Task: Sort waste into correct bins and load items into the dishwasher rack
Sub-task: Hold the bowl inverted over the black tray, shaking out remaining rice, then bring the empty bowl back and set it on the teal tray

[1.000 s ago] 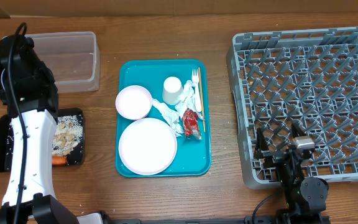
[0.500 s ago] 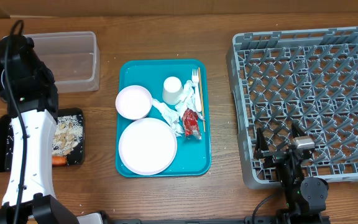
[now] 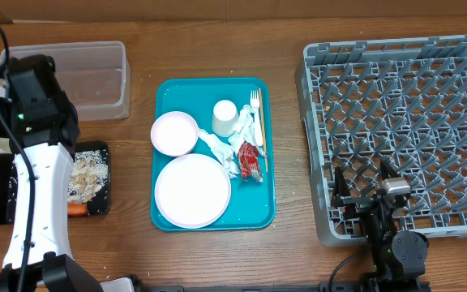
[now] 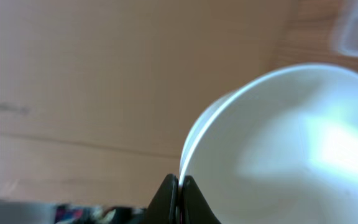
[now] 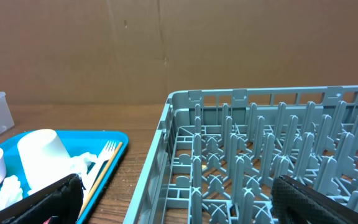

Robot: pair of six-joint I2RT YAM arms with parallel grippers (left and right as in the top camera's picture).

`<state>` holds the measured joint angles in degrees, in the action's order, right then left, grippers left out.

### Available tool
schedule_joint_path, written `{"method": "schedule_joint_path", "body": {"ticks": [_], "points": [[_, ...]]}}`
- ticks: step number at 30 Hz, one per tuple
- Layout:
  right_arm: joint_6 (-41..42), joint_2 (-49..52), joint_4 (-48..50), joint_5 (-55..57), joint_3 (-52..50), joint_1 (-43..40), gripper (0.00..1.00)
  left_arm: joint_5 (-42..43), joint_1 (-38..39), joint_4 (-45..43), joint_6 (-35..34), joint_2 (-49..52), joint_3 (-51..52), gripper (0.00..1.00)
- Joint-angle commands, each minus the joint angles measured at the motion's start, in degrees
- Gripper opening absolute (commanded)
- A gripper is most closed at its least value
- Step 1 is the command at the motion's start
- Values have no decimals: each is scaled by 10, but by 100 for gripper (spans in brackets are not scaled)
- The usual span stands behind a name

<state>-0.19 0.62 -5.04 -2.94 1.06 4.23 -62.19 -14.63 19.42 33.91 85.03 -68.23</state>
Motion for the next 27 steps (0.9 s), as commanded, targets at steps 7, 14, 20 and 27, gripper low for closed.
{"method": "schedule_joint_path", "body": {"ticks": [7,14,20,27], "points": [[2,-5,4,3,-6,3,100,350,-1,166,-299,-4,-95,4],[2,-5,4,3,-6,3,100,833,4,177,-331,-4,-188,4],[2,-5,4,3,-6,3,100,897,58,163,-331,12,-185,4],[2,-5,4,3,-6,3,100,881,135,151,-331,107,-181,4]]}}
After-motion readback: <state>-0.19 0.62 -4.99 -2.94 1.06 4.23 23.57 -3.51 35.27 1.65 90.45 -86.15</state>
